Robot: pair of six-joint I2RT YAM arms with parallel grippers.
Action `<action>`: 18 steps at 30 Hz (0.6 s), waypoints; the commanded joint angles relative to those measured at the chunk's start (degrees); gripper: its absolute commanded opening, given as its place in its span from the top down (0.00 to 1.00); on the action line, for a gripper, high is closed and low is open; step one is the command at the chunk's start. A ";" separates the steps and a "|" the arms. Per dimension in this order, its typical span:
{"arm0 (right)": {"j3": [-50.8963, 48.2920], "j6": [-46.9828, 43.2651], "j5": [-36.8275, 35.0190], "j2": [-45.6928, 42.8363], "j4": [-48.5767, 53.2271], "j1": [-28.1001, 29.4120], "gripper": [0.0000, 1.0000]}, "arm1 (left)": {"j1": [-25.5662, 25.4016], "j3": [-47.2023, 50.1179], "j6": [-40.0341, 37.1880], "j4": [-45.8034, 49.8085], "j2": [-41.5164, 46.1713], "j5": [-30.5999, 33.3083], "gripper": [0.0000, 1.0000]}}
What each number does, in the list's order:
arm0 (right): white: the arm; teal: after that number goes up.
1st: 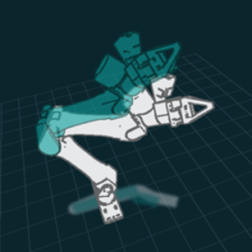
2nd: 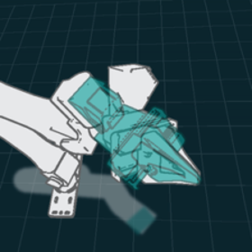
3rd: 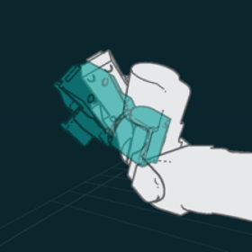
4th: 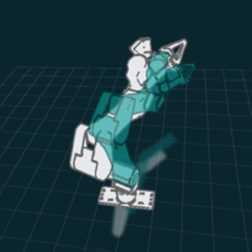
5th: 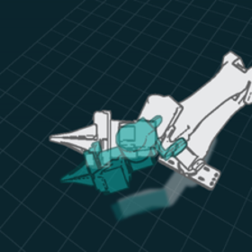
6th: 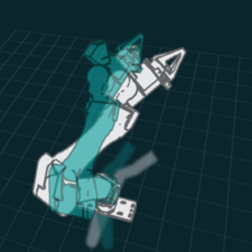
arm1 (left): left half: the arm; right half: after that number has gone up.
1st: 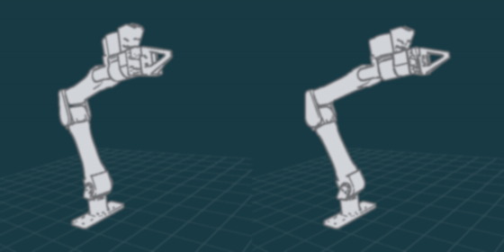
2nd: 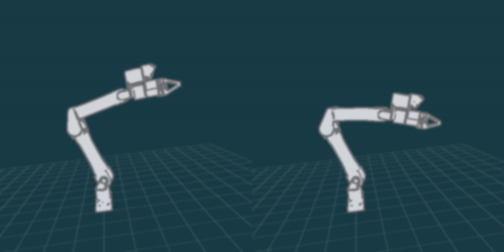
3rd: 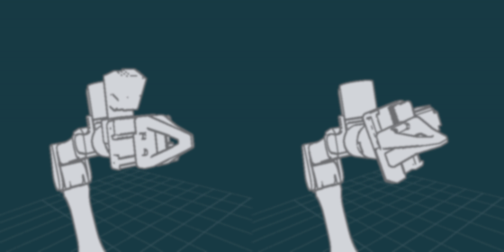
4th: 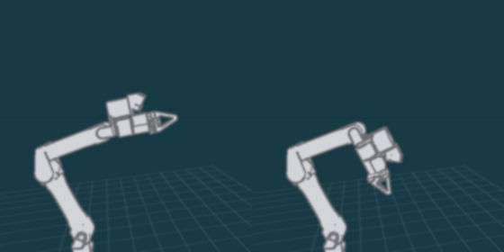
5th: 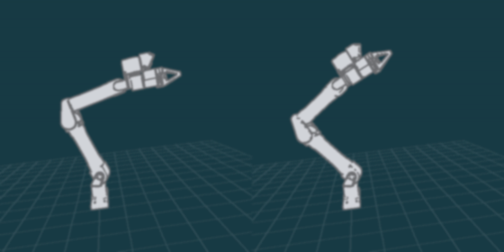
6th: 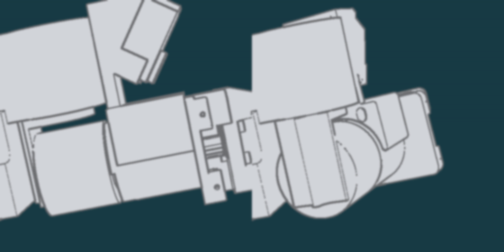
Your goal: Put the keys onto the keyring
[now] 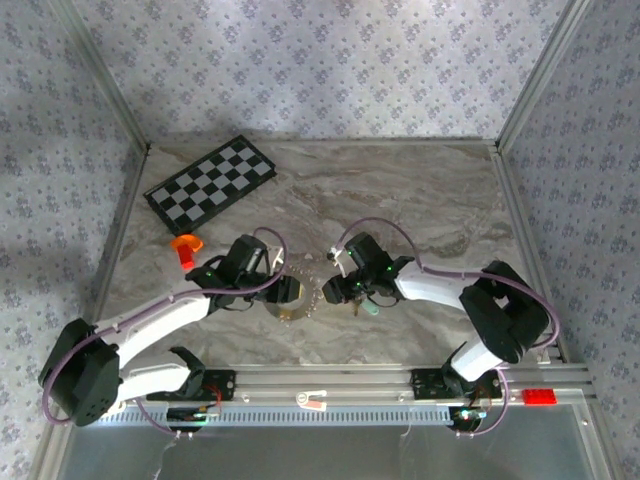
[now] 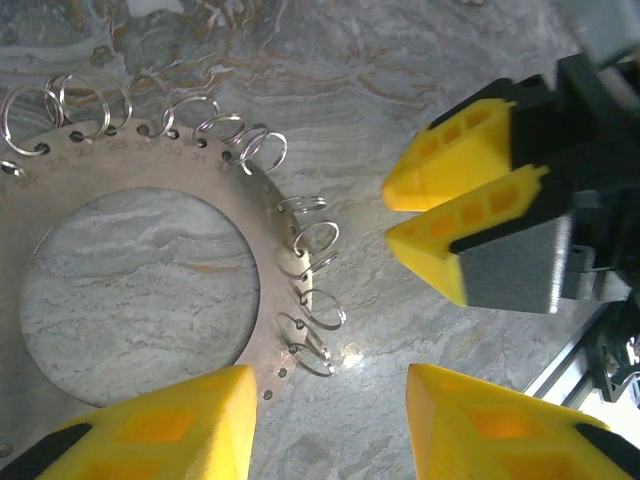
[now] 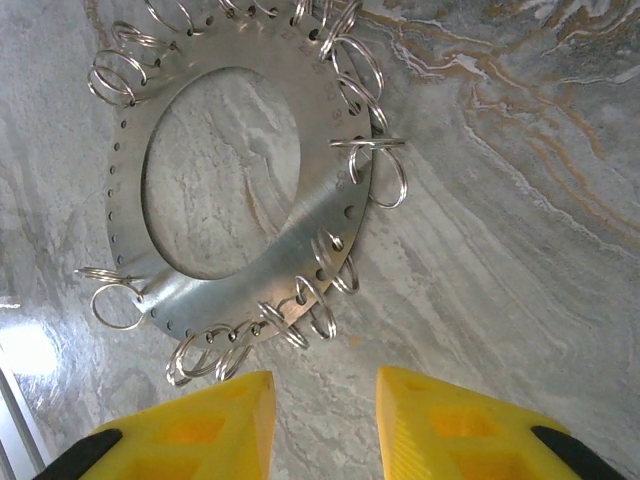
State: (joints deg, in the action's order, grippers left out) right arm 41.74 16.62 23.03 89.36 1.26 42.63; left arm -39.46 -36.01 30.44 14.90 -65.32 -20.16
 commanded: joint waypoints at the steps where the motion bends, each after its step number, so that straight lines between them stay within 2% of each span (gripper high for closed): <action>1: 2.07 -0.98 2.16 1.72 -1.12 -0.22 0.67 | 0.39 0.58 -1.34 -0.83 1.76 -1.10 0.55; 18: 2.29 -1.24 5.72 7.07 -4.35 -0.18 0.72 | 0.40 1.08 -0.90 -1.96 3.97 -2.34 0.55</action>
State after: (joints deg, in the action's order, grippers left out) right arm 42.44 16.40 26.94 95.48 -2.15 42.50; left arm -39.35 -35.07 30.04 13.78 -62.37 -21.26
